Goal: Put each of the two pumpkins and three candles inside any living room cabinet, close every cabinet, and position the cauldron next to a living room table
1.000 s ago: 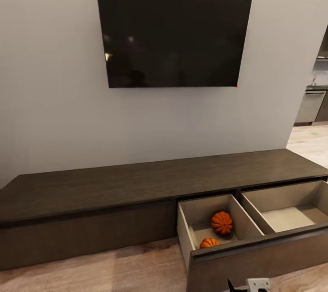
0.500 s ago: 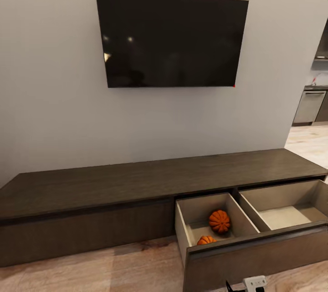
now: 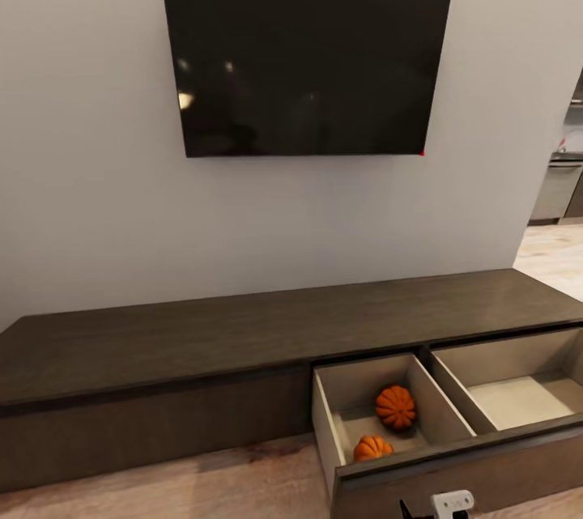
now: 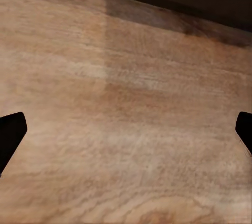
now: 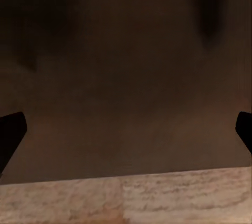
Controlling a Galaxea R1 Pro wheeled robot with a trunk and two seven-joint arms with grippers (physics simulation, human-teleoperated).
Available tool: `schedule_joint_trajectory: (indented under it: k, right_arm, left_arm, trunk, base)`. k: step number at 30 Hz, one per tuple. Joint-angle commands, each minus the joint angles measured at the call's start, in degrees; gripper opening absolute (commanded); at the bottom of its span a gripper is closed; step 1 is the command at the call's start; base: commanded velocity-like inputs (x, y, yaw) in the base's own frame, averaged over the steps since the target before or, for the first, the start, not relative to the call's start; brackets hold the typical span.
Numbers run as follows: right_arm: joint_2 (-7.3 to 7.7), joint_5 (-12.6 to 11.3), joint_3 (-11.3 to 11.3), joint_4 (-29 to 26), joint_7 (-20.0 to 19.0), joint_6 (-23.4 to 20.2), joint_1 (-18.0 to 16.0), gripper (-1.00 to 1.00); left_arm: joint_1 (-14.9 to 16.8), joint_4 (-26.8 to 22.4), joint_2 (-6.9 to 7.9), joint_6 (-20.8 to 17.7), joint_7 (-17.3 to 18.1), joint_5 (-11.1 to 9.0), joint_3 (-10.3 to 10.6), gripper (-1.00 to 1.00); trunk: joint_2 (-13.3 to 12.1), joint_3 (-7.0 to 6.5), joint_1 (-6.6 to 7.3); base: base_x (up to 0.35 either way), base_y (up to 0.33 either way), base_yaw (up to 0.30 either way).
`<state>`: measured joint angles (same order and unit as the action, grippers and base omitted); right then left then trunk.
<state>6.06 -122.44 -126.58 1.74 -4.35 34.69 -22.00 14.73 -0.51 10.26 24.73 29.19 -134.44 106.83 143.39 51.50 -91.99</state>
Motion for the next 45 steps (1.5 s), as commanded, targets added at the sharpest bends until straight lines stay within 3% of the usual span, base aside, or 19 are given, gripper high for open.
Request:
schedule_joint_trajectory:
  k: [1, 13, 41, 45]
  right_arm:
    - [-0.07, -0.6, -0.2, 0.0, -0.4, 0.1, 0.0, 1.00]
    - [-0.12, -0.5, -0.2, 0.0, -0.4, 0.1, 0.0, 1.00]
    - [-0.52, -0.3, -0.4, 0.0, 0.7, 0.0, 0.0, 1.00]
    - [-0.52, 0.2, -2.0, 0.0, 1.2, 0.0, 0.0, 1.00]
  left_arm:
    - [0.0, -0.1, 0.02, 0.1, 0.2, -0.6, 0.5, 1.00]
    - [0.0, -0.1, -0.56, 0.1, 0.2, -0.6, 0.5, 1.00]
    - [0.0, -0.1, -0.99, 0.1, 0.2, -0.6, 0.6, 1.00]
    - [0.0, -0.1, -1.30, 0.1, 0.2, -0.6, 0.5, 1.00]
  trunk:
    - [0.0, 0.06, -0.02]
    - [0.0, 0.35, -0.02]
    - [0.0, 0.49, -0.02]
    - [0.0, 0.50, -0.02]
  base:
    - [0.200, 0.000, 0.010]
    - [0.055, 0.000, 0.113]
    - [0.293, 0.000, 0.072]
    - [0.224, 0.000, 0.191]
